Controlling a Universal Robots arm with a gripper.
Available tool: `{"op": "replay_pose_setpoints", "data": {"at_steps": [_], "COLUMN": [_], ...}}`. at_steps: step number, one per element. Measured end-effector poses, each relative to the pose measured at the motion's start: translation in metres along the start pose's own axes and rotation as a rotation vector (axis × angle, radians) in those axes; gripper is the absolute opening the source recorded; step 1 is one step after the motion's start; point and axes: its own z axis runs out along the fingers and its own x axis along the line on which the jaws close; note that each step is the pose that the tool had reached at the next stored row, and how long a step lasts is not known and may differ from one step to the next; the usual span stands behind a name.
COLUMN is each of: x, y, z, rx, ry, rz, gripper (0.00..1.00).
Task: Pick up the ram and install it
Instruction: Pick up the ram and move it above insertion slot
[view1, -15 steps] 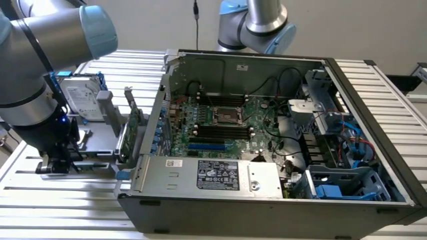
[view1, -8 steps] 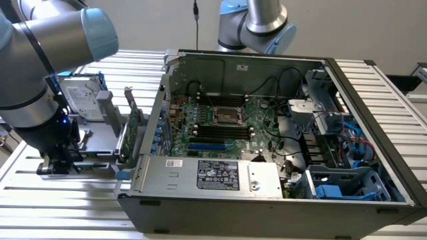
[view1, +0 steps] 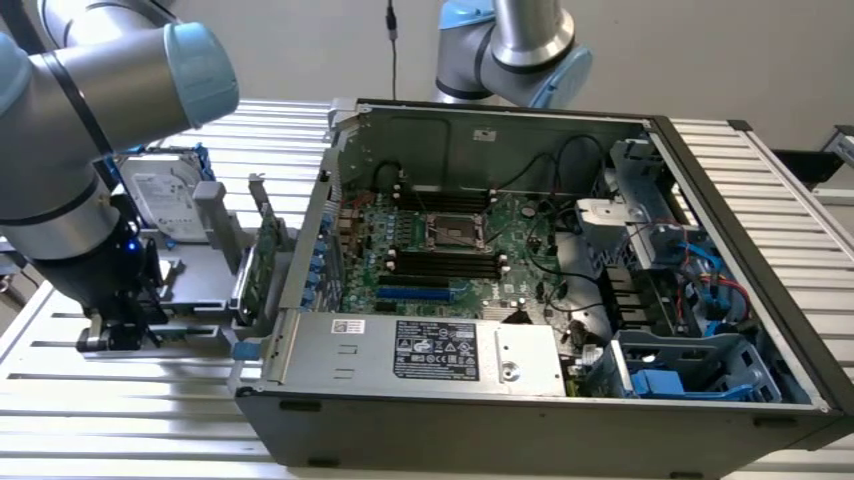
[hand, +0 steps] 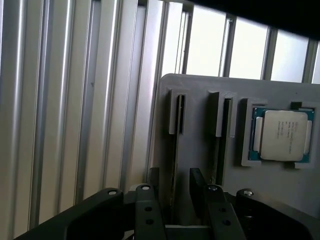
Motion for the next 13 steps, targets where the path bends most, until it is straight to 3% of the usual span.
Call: {"op": "replay_pose_setpoints", "data": {"at_steps": [13], "x": [0.0000], "y": [0.0000], "z": [0.0004], "rx": [-0.0054], "ry": [-0.0023], "rz": [0.003], "gripper": [0.38]}}
